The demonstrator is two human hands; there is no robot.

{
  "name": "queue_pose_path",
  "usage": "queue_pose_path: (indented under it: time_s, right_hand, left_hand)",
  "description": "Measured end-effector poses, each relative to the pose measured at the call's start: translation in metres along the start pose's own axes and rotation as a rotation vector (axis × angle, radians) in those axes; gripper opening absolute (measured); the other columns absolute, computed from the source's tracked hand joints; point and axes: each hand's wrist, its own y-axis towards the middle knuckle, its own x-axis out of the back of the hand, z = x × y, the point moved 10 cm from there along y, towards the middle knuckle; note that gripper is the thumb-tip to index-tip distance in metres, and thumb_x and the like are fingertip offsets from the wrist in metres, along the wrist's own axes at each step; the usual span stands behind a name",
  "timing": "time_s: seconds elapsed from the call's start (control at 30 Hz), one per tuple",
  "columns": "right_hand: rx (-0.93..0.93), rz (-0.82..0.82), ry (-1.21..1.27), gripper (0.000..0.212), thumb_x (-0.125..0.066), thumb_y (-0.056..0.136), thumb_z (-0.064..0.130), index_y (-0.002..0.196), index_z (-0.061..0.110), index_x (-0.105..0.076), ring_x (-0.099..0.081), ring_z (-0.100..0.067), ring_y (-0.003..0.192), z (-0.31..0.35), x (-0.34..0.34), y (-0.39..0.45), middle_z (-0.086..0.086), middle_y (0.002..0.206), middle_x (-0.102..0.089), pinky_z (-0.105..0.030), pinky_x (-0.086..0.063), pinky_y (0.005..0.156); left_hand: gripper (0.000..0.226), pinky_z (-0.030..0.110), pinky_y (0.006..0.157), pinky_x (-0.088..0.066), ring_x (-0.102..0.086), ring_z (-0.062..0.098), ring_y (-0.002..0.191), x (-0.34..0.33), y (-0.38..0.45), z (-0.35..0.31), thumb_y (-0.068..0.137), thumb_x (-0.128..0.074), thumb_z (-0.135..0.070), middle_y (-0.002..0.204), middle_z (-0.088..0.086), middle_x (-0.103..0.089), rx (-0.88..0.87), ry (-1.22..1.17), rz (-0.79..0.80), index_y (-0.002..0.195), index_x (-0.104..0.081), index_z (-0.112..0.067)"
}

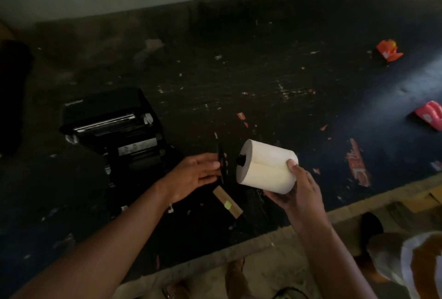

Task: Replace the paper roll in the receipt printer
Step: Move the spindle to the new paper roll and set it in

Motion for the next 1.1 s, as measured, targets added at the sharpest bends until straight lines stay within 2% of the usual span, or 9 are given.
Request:
queue_pose_path:
  time_s: [0.23, 0.4, 0.5, 0.63, 0.7, 0.8, 0.93, 1.03, 1.1]
  right_hand:
    - [-0.035, 0.156, -0.183, 0.048, -0.080, 0.069, 0.037, 0.105, 0.014, -0.059, -0.061, -0.034, 0.119, -0.036, -0.069, -0.017, -0.009, 0.132, -0.058, -0.046, -0.063, 0.073]
    - [0.021, 0.216, -0.299, 0.059, -0.080, 0.068, 0.039, 0.117, 0.013, -0.057, -0.064, -0.031, 0.116, -0.055, -0.107, -0.031, -0.010, 0.128, -0.061, -0.041, -0.063, 0.070]
    - [0.037, 0.246, -0.340, 0.064, -0.079, 0.069, 0.038, 0.122, 0.010, -0.056, -0.063, -0.029, 0.114, -0.066, -0.124, -0.037, -0.008, 0.126, -0.061, -0.049, -0.063, 0.082]
    - [0.049, 0.271, -0.387, 0.068, -0.080, 0.064, 0.041, 0.121, 0.012, -0.057, -0.063, -0.031, 0.117, -0.080, -0.141, -0.046, -0.008, 0.128, -0.060, -0.059, -0.060, 0.092]
    - [0.051, 0.292, -0.400, 0.070, -0.080, 0.064, 0.041, 0.123, 0.011, -0.057, -0.062, -0.032, 0.118, -0.086, -0.149, -0.050, -0.008, 0.129, -0.059, -0.059, -0.060, 0.092]
    - [0.081, 0.311, -0.420, 0.068, -0.080, 0.065, 0.041, 0.122, 0.012, -0.057, -0.063, -0.031, 0.117, -0.091, -0.160, -0.054, -0.008, 0.128, -0.060, -0.058, -0.061, 0.091]
    - [0.171, 0.310, -0.511, 0.060, -0.083, 0.065, 0.043, 0.116, 0.020, -0.060, -0.066, -0.026, 0.115, -0.101, -0.177, -0.057, -0.005, 0.126, -0.064, -0.055, -0.062, 0.088]
    - [0.259, 0.334, -0.634, 0.046, -0.085, 0.076, 0.042, 0.113, 0.028, -0.061, -0.068, -0.020, 0.111, -0.115, -0.194, -0.062, -0.001, 0.123, -0.067, -0.051, -0.063, 0.088]
    - [0.332, 0.372, -0.743, 0.040, -0.082, 0.080, 0.044, 0.111, 0.034, -0.060, -0.067, -0.014, 0.110, -0.126, -0.208, -0.067, 0.006, 0.120, -0.067, -0.042, -0.061, 0.089]
  left_hand:
    - [0.045, 0.033, 0.098, -0.057, -0.074, 0.021, 0.115, 0.049, -0.060, 0.015, 0.080, -0.078, -0.029, 0.120, 0.005, -0.080, -0.161, -0.051, -0.146, 0.124, -0.074, -0.021]
    - [0.041, 0.032, 0.093, -0.061, -0.076, 0.019, 0.109, 0.085, -0.099, 0.010, 0.082, -0.078, -0.029, 0.117, 0.006, -0.081, -0.314, 0.021, -0.312, 0.122, -0.077, -0.021]
    - [0.032, 0.040, 0.097, -0.062, -0.076, 0.020, 0.111, 0.105, -0.120, 0.003, 0.084, -0.080, -0.021, 0.116, 0.003, -0.082, -0.384, 0.136, -0.413, 0.116, -0.080, -0.019]
    - [0.033, 0.020, 0.089, -0.060, -0.076, 0.002, 0.103, 0.118, -0.140, -0.003, 0.090, -0.078, -0.007, 0.113, 0.002, -0.082, -0.404, 0.258, -0.483, 0.123, -0.078, -0.013]
    - [0.036, 0.014, 0.086, -0.057, -0.075, -0.001, 0.104, 0.123, -0.150, -0.005, 0.091, -0.078, -0.007, 0.116, 0.001, -0.080, -0.423, 0.292, -0.507, 0.127, -0.076, -0.013]
    - [0.036, 0.022, 0.094, -0.059, -0.075, 0.003, 0.109, 0.132, -0.162, -0.001, 0.094, -0.075, -0.013, 0.118, -0.004, -0.080, -0.435, 0.295, -0.525, 0.130, -0.074, -0.019]
    - [0.035, 0.020, 0.093, -0.058, -0.070, 0.003, 0.119, 0.139, -0.178, 0.013, 0.105, -0.058, -0.016, 0.128, -0.010, -0.077, -0.428, 0.135, -0.503, 0.137, -0.069, -0.023]
    - [0.040, 0.027, 0.089, -0.061, -0.073, 0.011, 0.116, 0.144, -0.190, 0.029, 0.094, -0.066, -0.028, 0.124, -0.008, -0.077, -0.425, -0.025, -0.510, 0.133, -0.071, -0.019]
    - [0.044, 0.032, 0.085, -0.063, -0.074, 0.015, 0.112, 0.155, -0.201, 0.041, 0.086, -0.072, -0.030, 0.118, -0.008, -0.078, -0.432, -0.071, -0.588, 0.128, -0.071, -0.018]
